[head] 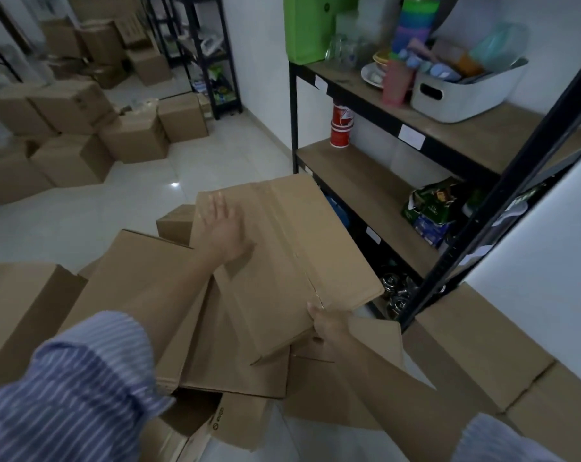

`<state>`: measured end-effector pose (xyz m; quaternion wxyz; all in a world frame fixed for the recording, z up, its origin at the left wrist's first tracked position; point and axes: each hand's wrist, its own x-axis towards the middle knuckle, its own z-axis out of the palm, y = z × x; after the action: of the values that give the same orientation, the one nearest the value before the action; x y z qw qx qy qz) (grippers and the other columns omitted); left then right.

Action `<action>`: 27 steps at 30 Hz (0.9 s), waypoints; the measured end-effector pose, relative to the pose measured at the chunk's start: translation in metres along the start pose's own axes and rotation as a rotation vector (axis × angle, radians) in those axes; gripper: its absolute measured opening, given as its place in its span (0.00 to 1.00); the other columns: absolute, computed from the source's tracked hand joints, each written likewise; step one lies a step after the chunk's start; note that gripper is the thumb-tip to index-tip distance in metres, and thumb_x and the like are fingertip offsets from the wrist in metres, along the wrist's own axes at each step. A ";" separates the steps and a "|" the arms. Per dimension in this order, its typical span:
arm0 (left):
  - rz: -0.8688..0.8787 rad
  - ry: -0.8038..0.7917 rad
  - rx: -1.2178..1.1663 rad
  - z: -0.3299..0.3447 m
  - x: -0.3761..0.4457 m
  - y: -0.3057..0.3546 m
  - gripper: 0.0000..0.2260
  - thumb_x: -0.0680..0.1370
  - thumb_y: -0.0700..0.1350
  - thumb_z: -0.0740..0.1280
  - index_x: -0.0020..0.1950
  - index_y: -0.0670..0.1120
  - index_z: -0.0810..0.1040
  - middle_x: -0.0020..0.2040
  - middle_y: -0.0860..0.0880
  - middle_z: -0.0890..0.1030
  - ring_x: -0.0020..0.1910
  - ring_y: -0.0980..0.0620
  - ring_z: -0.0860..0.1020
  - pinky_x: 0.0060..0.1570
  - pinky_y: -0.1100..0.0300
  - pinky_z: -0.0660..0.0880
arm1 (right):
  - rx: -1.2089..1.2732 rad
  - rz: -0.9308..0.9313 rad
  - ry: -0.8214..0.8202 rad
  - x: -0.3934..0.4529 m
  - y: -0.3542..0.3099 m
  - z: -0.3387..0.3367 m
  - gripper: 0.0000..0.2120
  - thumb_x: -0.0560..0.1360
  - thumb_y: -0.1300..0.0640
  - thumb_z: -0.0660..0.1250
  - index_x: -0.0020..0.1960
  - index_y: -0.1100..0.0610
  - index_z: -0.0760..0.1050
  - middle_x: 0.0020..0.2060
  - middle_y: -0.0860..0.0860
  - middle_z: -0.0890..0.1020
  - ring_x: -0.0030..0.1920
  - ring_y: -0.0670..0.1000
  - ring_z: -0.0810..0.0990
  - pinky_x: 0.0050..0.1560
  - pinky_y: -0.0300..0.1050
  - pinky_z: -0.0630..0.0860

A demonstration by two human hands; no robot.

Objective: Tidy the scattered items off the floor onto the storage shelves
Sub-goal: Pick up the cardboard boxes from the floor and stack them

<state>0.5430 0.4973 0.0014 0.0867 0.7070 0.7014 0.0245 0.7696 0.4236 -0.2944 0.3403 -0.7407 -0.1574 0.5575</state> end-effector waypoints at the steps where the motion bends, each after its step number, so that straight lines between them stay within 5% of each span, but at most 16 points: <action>1: 0.012 -0.010 0.038 -0.006 0.009 -0.004 0.41 0.76 0.58 0.66 0.80 0.46 0.46 0.79 0.40 0.36 0.77 0.39 0.34 0.74 0.38 0.42 | 0.022 -0.040 -0.028 -0.037 -0.021 -0.011 0.74 0.36 0.25 0.76 0.75 0.56 0.58 0.63 0.53 0.77 0.60 0.56 0.78 0.58 0.62 0.78; 4: -0.048 -0.070 0.039 -0.018 0.029 -0.018 0.47 0.74 0.62 0.69 0.80 0.44 0.44 0.79 0.42 0.38 0.77 0.39 0.36 0.74 0.36 0.45 | -0.005 -0.122 -0.029 -0.146 -0.094 -0.044 0.56 0.68 0.43 0.75 0.79 0.59 0.41 0.71 0.54 0.70 0.68 0.57 0.71 0.66 0.59 0.72; 7: -0.083 -0.122 -0.023 -0.020 0.037 -0.028 0.58 0.64 0.69 0.74 0.79 0.44 0.44 0.80 0.43 0.49 0.78 0.40 0.46 0.73 0.36 0.53 | 0.004 -0.193 0.007 -0.148 -0.110 -0.066 0.54 0.74 0.53 0.72 0.77 0.60 0.30 0.76 0.54 0.60 0.73 0.57 0.64 0.72 0.56 0.65; 10: -0.111 -0.149 -0.152 -0.015 0.034 -0.029 0.64 0.55 0.70 0.76 0.78 0.42 0.48 0.76 0.40 0.58 0.74 0.39 0.60 0.70 0.43 0.64 | 0.102 -0.152 0.027 -0.140 -0.107 -0.081 0.48 0.74 0.52 0.73 0.79 0.58 0.41 0.72 0.54 0.68 0.70 0.58 0.70 0.68 0.59 0.70; 12: -0.130 -0.130 -0.220 -0.008 0.029 -0.029 0.63 0.54 0.70 0.77 0.77 0.41 0.53 0.74 0.40 0.61 0.72 0.39 0.63 0.69 0.45 0.67 | 0.175 -0.107 0.011 -0.144 -0.099 -0.085 0.29 0.76 0.47 0.70 0.71 0.53 0.61 0.66 0.53 0.75 0.61 0.57 0.76 0.59 0.60 0.76; 14: -0.149 -0.058 -0.263 0.001 0.023 -0.029 0.58 0.55 0.68 0.78 0.74 0.40 0.60 0.71 0.40 0.67 0.70 0.39 0.66 0.67 0.46 0.68 | 0.245 -0.063 -0.061 -0.142 -0.091 -0.085 0.16 0.78 0.46 0.66 0.62 0.48 0.66 0.61 0.52 0.78 0.57 0.55 0.77 0.58 0.59 0.76; 18: -0.263 0.042 -0.580 0.012 0.001 -0.022 0.41 0.59 0.62 0.80 0.62 0.41 0.69 0.60 0.41 0.76 0.60 0.40 0.74 0.54 0.49 0.73 | 0.484 0.021 -0.105 -0.145 -0.092 -0.090 0.19 0.78 0.49 0.67 0.66 0.50 0.66 0.57 0.53 0.79 0.57 0.57 0.78 0.62 0.63 0.74; 21: -0.196 0.139 -0.737 0.023 -0.021 -0.014 0.31 0.58 0.63 0.79 0.44 0.45 0.67 0.42 0.47 0.72 0.43 0.47 0.72 0.38 0.55 0.67 | 0.457 -0.030 -0.040 -0.142 -0.097 -0.114 0.20 0.79 0.54 0.67 0.70 0.53 0.69 0.61 0.54 0.79 0.58 0.57 0.79 0.59 0.57 0.76; 24: -0.156 0.227 -0.800 0.031 -0.039 0.007 0.22 0.68 0.53 0.79 0.41 0.45 0.66 0.36 0.52 0.68 0.40 0.49 0.69 0.37 0.53 0.66 | 0.402 -0.067 -0.023 -0.142 -0.099 -0.144 0.23 0.79 0.55 0.67 0.72 0.54 0.67 0.61 0.54 0.80 0.57 0.56 0.80 0.59 0.56 0.77; 27: -0.168 0.230 -0.801 0.039 -0.052 0.032 0.22 0.70 0.53 0.77 0.45 0.41 0.69 0.40 0.48 0.73 0.42 0.47 0.73 0.43 0.50 0.69 | 0.340 -0.076 0.023 -0.145 -0.095 -0.174 0.24 0.79 0.54 0.68 0.72 0.54 0.67 0.62 0.54 0.78 0.58 0.56 0.79 0.62 0.58 0.76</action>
<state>0.5796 0.4424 -0.0276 0.2774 0.5506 0.6967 0.3669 0.8982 0.3459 -0.0998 0.4833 -0.6723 -0.0847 0.5543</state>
